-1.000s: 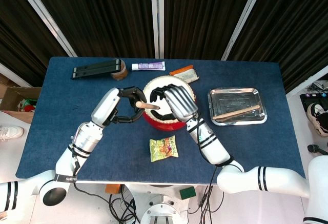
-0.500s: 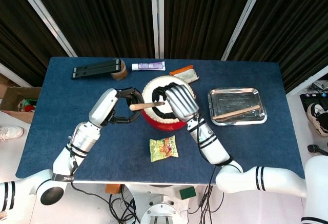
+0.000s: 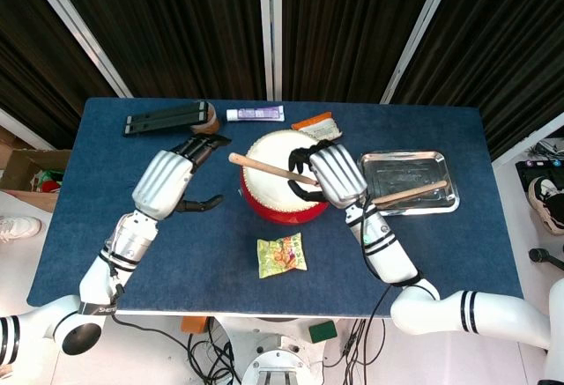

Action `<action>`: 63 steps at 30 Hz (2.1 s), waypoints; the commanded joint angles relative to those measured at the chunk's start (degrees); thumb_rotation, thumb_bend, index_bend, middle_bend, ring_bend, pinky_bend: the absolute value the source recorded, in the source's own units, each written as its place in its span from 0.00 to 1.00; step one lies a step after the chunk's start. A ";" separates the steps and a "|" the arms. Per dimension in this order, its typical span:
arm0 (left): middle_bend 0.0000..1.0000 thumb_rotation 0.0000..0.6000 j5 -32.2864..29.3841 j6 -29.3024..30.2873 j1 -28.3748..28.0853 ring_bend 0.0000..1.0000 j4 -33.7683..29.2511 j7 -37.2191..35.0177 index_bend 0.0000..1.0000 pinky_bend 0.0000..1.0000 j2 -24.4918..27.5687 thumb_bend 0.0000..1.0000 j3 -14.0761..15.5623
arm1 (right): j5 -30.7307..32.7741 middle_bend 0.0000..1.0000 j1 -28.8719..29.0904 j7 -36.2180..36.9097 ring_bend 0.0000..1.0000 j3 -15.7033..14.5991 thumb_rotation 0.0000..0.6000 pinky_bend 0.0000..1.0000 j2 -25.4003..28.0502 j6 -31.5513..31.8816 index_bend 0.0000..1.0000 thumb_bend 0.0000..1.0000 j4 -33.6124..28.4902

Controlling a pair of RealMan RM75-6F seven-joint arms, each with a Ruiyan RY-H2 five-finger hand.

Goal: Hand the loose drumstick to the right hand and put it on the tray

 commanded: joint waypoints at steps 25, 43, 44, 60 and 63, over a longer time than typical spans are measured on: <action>0.17 1.00 -2.45 7.31 11.43 0.16 16.37 -4.29 0.15 0.37 -4.16 0.18 5.87 | -12.11 0.65 -14.95 5.39 0.57 -18.17 1.00 0.55 13.89 -7.89 0.80 0.50 31.87; 0.17 1.00 -0.91 7.86 14.66 0.16 15.49 -4.15 0.15 0.36 -4.68 0.17 7.26 | -25.36 0.62 -5.89 15.34 0.56 -21.86 1.00 0.50 -10.45 -13.76 0.76 0.46 68.89; 0.17 1.00 -0.82 7.99 14.85 0.16 15.48 -4.24 0.15 0.36 -4.70 0.17 7.29 | -25.37 0.61 -5.82 15.77 0.56 -21.87 1.00 0.49 -11.22 -13.97 0.75 0.45 69.98; 0.18 1.00 2.90 6.61 16.16 0.16 15.89 0.35 0.16 0.32 0.01 0.17 9.69 | -16.47 0.30 -11.02 15.33 0.25 -15.77 1.00 0.31 -7.71 -15.17 0.22 0.26 61.34; 0.19 1.00 3.47 8.06 17.45 0.16 16.20 0.24 0.16 0.32 1.76 0.17 9.98 | -15.52 0.29 -14.28 16.51 0.23 -14.45 1.00 0.29 -3.59 -9.12 0.20 0.24 54.44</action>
